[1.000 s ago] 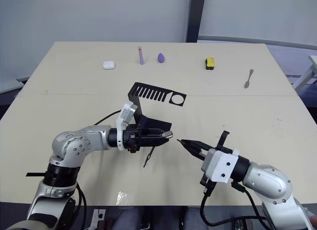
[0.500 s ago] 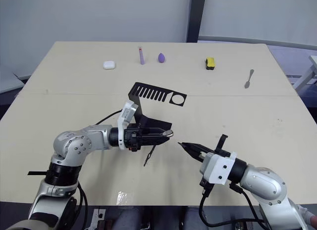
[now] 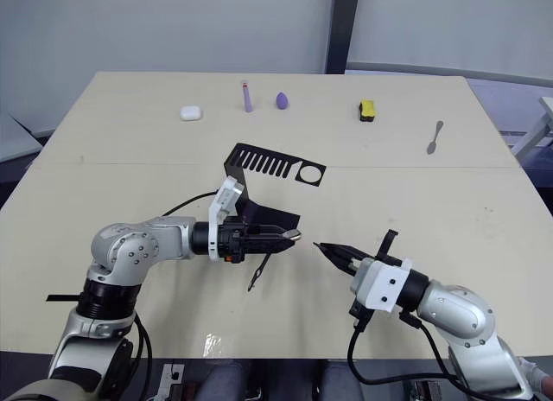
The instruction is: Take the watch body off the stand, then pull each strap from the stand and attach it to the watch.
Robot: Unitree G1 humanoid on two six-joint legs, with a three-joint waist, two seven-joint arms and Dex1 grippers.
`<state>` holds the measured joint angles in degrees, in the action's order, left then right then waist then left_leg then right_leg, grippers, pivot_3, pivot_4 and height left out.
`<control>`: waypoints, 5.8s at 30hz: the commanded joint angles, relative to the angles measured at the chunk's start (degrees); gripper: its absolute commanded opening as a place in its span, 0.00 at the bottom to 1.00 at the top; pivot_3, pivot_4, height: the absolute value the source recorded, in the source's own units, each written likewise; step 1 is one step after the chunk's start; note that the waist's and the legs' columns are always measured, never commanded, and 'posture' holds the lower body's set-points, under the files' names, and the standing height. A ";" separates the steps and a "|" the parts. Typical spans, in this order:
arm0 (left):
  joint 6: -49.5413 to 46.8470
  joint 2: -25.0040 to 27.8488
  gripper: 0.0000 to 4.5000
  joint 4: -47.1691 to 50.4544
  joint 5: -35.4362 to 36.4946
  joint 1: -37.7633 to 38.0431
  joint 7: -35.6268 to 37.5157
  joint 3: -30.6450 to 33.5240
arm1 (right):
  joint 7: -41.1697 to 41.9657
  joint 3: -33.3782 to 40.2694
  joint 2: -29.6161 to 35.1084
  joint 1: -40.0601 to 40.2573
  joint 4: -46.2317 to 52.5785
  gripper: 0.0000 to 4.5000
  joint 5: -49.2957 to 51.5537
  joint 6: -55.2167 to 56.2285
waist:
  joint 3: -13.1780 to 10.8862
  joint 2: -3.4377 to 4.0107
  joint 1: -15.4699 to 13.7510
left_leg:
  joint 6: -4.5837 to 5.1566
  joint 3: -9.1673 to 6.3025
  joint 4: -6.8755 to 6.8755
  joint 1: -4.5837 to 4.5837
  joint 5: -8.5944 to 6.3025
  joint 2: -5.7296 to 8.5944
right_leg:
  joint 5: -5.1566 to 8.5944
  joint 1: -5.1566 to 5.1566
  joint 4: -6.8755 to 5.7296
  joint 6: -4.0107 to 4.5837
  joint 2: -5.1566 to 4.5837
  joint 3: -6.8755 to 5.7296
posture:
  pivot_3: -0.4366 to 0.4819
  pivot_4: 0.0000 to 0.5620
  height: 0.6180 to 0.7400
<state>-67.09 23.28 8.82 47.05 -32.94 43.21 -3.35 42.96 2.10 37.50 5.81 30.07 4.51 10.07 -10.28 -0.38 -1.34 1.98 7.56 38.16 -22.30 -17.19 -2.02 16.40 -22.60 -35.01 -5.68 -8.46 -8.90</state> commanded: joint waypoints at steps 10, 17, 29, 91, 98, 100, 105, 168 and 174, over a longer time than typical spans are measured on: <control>-0.99 -1.07 0.35 3.70 1.74 0.40 -1.15 0.84 | 1.08 -0.72 0.60 -0.93 -2.60 0.00 0.57 4.67 | -0.01 -0.01 0.01 | -0.01 -0.01 0.00 0.00 0.00 -0.01 | 0.00 0.00 0.00 0.00 0.00 0.02 | 0.48 0.27 1.00; -0.69 -1.75 0.35 4.10 1.47 1.09 -2.30 0.61 | 1.28 -1.72 0.75 -1.79 -4.15 0.00 0.69 5.72 | -0.02 -0.02 0.01 | -0.01 0.00 0.00 0.00 0.01 0.00 | 0.00 0.00 0.00 0.00 0.00 0.04 | 0.48 0.27 1.00; -0.38 -2.21 0.35 3.52 0.72 1.04 -2.50 -0.24 | 0.71 -2.78 0.13 -1.91 -4.05 0.00 0.14 5.96 | -0.02 -0.02 0.00 | -0.02 -0.02 -0.01 0.00 0.00 -0.01 | 0.00 0.00 0.01 0.00 -0.01 0.09 | 0.48 0.27 1.00; 0.62 -1.71 0.35 3.88 -1.36 2.69 -2.47 -3.02 | 0.07 -2.81 0.09 -2.10 -4.05 0.00 -0.09 6.20 | -0.03 -0.03 -0.01 | -0.03 -0.01 -0.02 0.00 -0.01 -0.01 | 0.00 -0.01 0.05 0.00 -0.01 0.41 | 0.48 0.27 1.00; 0.66 -2.07 0.35 3.73 -1.27 2.62 -2.76 -2.80 | 0.39 -3.06 0.26 -1.76 -3.74 0.00 0.04 6.05 | -0.03 -0.03 -0.01 | -0.03 -0.01 -0.03 -0.01 -0.01 -0.01 | 0.00 -0.01 0.05 0.00 -0.02 0.41 | 0.48 0.27 1.00; 0.62 -2.12 0.35 3.74 -1.19 2.56 -2.78 -2.78 | 0.49 -3.16 0.32 -1.74 -3.74 0.00 0.03 6.02 | -0.03 -0.03 -0.01 | -0.03 -0.01 -0.03 -0.01 -0.01 -0.01 | 0.00 -0.01 0.06 0.00 -0.02 0.41 | 0.48 0.27 1.00; 0.52 -2.24 0.35 3.70 -1.05 2.31 -2.68 -2.85 | 0.54 -3.48 0.30 -1.79 -3.88 0.00 -0.17 5.88 | -0.03 -0.02 -0.01 | -0.03 -0.01 -0.04 -0.01 -0.01 -0.01 | 0.00 -0.01 0.06 0.00 -0.02 0.41 | 0.48 0.27 1.00; -1.66 -4.19 0.35 4.27 0.30 1.90 -3.73 -1.86 | 1.17 -5.30 0.28 -2.11 -3.78 0.00 -1.36 5.51 | -0.04 -0.03 -0.01 | -0.04 -0.01 -0.06 -0.03 -0.02 -0.03 | 0.00 -0.01 0.15 0.00 -0.02 0.40 | 0.48 0.27 1.00; -1.75 -3.47 0.35 4.63 0.05 1.93 -3.06 -2.69 | 1.05 -5.50 0.06 -2.81 -4.31 0.00 -1.54 5.57 | -0.05 -0.03 -0.01 | -0.04 -0.01 -0.07 -0.03 -0.02 -0.03 | 0.00 -0.01 0.15 0.00 -0.02 0.40 | 0.48 0.27 1.00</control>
<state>-68.82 20.37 10.72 45.44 -30.46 38.83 -5.33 43.71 -2.41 37.79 3.54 24.43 2.24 14.89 -10.33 -0.41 -1.36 1.94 7.55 38.10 -22.33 -17.21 -2.05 16.40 -22.61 -34.86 -5.67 -8.49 -8.50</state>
